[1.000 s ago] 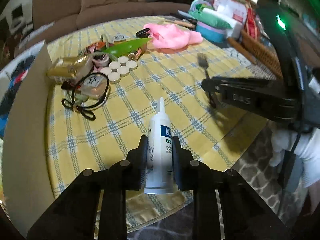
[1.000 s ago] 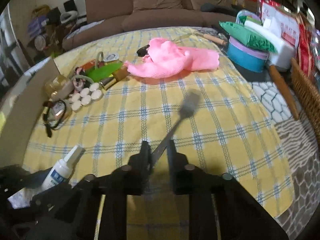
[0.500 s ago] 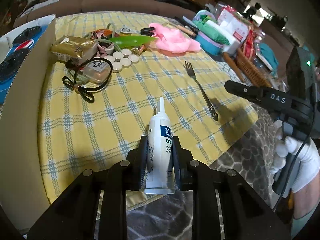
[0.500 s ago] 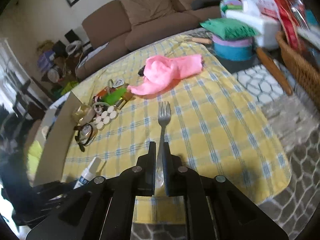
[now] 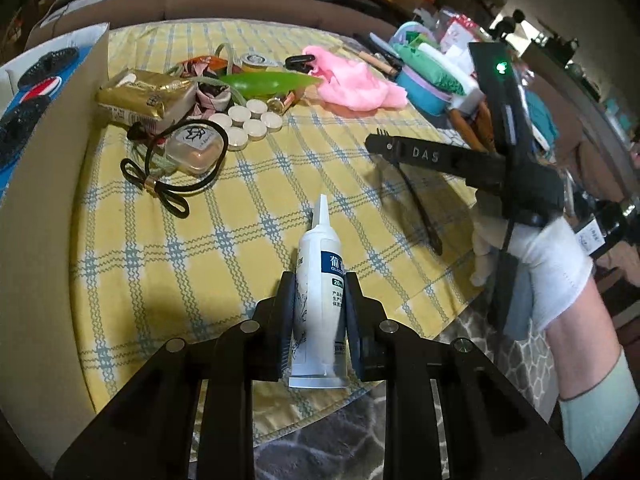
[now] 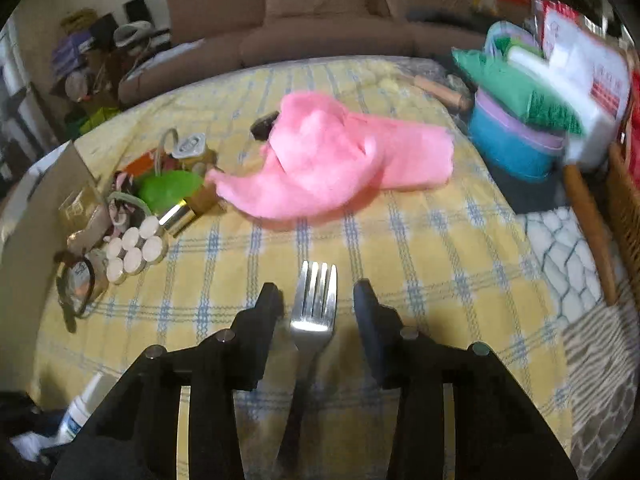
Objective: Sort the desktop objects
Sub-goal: 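Grasp the metal fork with the right gripper while the left holds the tube, then carry the fork into the cardboard box and release it with the right gripper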
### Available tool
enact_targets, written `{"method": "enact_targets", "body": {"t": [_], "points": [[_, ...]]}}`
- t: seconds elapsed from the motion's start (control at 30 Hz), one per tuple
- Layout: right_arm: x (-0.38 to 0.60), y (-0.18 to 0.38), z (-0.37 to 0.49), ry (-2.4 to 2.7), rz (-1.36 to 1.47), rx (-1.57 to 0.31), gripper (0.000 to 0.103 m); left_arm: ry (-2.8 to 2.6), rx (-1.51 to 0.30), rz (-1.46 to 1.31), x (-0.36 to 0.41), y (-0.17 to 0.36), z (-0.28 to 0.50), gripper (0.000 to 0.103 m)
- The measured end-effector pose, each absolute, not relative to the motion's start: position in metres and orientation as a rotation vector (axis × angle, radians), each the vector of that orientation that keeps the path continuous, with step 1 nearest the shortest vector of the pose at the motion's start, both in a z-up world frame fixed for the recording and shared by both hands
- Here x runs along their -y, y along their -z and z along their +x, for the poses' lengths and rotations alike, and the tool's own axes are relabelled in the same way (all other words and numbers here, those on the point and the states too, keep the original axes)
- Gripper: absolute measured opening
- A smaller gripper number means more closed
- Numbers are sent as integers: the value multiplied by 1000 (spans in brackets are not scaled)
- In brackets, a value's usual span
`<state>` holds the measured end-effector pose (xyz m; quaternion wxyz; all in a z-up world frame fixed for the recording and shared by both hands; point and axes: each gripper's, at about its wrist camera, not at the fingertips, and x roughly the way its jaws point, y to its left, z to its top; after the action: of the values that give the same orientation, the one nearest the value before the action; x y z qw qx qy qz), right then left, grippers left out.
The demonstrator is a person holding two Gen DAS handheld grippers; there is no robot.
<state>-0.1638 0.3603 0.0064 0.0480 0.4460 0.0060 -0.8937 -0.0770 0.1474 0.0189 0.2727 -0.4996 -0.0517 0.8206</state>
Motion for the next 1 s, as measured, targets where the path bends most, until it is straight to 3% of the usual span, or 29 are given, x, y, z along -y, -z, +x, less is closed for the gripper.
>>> {"method": "enact_targets", "body": {"t": [0.03,0.33,0.63,0.67,0.7,1.0], "points": [[-362,-8,-163,2731,1348,-23,19,-2206,143,-1345,-148,-18,-77,21],[-375,-57,-131,2729,1171,213,20,-2204,183,-1309,-141,-35,-71,21],[-320,-164,-71,2675,774,297,15,-2236,284,-1167,-85,-112,-50,21],[-312,-171,-66,2658,750,296,14,-2246,290,-1152,-76,-119,-49,21],[-302,-179,-61,2637,729,289,7,-2258,292,-1137,-66,-127,-47,21],[-209,-209,-45,2515,766,175,6,-2409,406,-1100,62,-165,-37,21]]}}
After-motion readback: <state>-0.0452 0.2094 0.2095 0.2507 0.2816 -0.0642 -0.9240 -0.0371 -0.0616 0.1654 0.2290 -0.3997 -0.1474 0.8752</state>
